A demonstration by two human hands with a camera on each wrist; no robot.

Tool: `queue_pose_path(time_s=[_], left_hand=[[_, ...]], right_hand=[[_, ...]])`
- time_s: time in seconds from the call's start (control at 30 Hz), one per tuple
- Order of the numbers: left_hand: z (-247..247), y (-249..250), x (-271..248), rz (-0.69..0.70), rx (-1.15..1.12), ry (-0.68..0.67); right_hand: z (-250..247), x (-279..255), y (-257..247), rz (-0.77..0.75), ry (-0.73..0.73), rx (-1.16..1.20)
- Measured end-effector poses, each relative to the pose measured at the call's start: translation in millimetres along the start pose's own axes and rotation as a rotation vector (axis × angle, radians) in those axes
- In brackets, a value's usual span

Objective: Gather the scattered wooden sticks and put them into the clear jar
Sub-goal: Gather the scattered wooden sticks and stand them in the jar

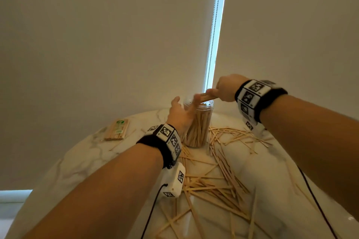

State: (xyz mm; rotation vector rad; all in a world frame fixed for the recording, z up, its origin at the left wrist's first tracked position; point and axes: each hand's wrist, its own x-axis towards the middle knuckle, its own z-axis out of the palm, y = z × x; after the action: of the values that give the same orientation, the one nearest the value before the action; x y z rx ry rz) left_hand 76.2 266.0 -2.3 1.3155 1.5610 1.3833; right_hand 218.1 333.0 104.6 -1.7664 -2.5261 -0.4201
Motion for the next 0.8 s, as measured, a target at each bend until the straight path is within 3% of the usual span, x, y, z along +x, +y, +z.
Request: queue_pose_path(time_s=[0.1, 0.17, 0.27, 0.43, 0.67, 0.8], left_hand=[[14.6, -11.7, 12.3, 0.02, 0.027, -0.087], [20.5, -16.1, 23.6, 0.033, 0.082, -0.041], [23.2, -22.5, 34.3, 0.049, 0.114, 0.046], [23.7, -28.1, 33.5, 0.07, 0.152, 0.061], [24.4, -29.1, 28.0, 0.055, 0.169, 0.064], [24.9, -30.6, 26.8, 0.068, 0.169, 0.064]], right_hand=[[-2.7, 23.5, -16.3, -0.087, -0.151, -0.132], [-3.6, 31.8, -27.1, -0.154, -0.189, -0.182], [-7.0, 41.6, -37.7, -0.218, -0.151, -0.148], [5.5, 47.2, -48.1, -0.257, -0.169, 0.053], [16.6, 49.7, -57.9, -0.2, -0.156, -0.077], [13.2, 47.6, -63.0, -0.194, -0.136, -0.028]])
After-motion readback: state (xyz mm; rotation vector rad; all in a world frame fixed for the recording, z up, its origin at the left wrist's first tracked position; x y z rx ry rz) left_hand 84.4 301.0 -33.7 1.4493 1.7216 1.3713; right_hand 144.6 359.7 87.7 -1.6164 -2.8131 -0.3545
